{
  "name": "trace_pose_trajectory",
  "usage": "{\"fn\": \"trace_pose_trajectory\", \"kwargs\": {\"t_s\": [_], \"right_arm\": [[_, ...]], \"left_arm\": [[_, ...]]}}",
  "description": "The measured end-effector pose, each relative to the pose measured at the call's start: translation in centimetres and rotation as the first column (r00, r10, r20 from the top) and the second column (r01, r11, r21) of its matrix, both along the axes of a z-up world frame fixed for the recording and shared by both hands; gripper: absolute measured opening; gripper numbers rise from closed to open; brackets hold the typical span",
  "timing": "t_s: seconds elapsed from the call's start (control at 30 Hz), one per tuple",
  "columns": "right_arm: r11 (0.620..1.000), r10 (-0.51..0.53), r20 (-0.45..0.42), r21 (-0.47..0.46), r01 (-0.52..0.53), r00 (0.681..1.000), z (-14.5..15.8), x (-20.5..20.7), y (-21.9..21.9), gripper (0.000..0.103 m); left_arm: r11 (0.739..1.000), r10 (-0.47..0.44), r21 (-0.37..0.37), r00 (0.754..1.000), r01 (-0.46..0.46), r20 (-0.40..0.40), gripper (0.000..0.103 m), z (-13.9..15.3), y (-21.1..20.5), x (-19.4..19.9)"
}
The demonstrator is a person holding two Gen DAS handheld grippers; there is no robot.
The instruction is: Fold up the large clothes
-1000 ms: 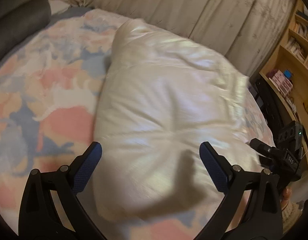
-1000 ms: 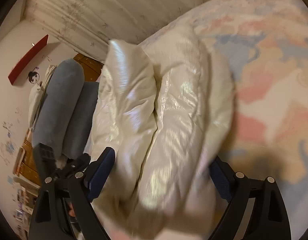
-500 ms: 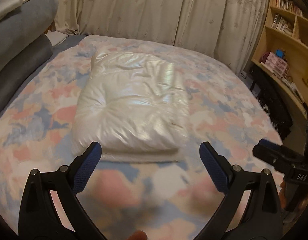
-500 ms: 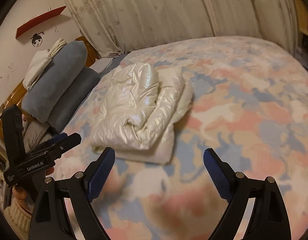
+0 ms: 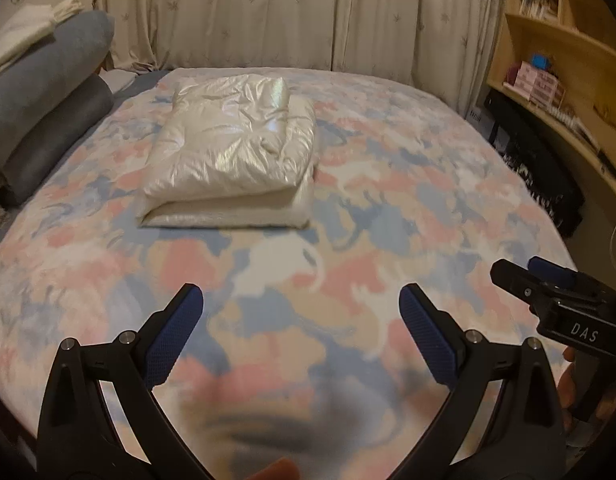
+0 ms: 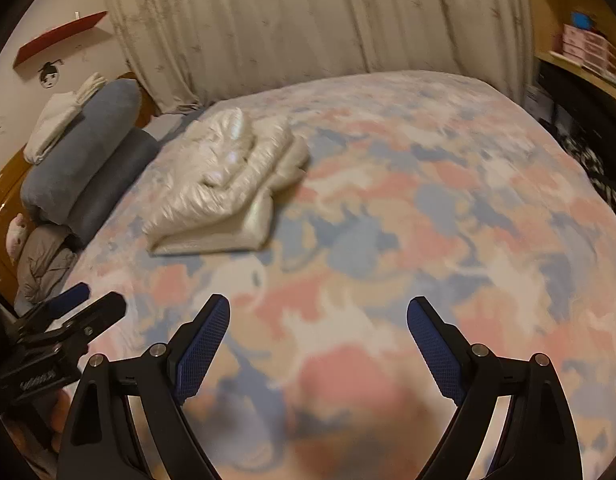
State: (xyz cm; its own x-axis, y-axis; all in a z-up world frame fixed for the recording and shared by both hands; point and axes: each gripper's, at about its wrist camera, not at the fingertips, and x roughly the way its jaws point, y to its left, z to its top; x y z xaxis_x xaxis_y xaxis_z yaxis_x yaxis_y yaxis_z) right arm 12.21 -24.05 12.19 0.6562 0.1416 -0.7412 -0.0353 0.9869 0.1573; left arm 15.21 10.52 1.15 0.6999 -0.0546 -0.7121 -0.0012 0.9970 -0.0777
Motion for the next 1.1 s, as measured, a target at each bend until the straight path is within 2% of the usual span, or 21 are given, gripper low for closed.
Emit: {"fn": "trace_pose_trajectory", "kwargs": {"t_s": [0.1,0.37,0.5,0.67,0.9,1.1], "right_arm": [[0.999,-0.037,-0.023,-0.006,0.037,0.999,-1.2,-3.2,-1.4,0.093],[0.997,-0.08,-0.034,0.004,0.08,0.996,-2.4,-12.1,-3.9,0.094],[0.995,-0.086,0.001,-0.043,0.086,0.996,-0.9,-15.6,-4.1,0.095],[0.994,-0.101,0.036,-0.043,0.102,0.994,1.8,-18.5,-3.9,0.097],[0.992,-0.106,0.083,-0.062,0.111,0.991,5.3,-20.5,-3.0,0.098],[0.991,-0.115,0.106,-0.059,0.122,0.988,7.0,-21.3,-3.1,0.098]], "left_arm": [[1.0,0.002,0.031,1.0,-0.001,-0.031,0.098,-0.4,-2.1,-2.5],[1.0,-0.003,0.01,0.998,0.003,-0.061,0.098,-0.7,-5.4,-8.0],[1.0,-0.008,0.025,0.999,0.009,-0.042,0.098,0.4,-6.5,-10.0],[1.0,-0.003,0.025,1.0,0.003,0.001,0.098,2.7,-7.1,-11.9],[1.0,0.005,0.028,0.999,-0.007,0.052,0.098,5.7,-7.5,-13.8],[1.0,0.007,0.023,0.998,-0.009,0.068,0.098,7.2,-7.5,-14.5]]}}
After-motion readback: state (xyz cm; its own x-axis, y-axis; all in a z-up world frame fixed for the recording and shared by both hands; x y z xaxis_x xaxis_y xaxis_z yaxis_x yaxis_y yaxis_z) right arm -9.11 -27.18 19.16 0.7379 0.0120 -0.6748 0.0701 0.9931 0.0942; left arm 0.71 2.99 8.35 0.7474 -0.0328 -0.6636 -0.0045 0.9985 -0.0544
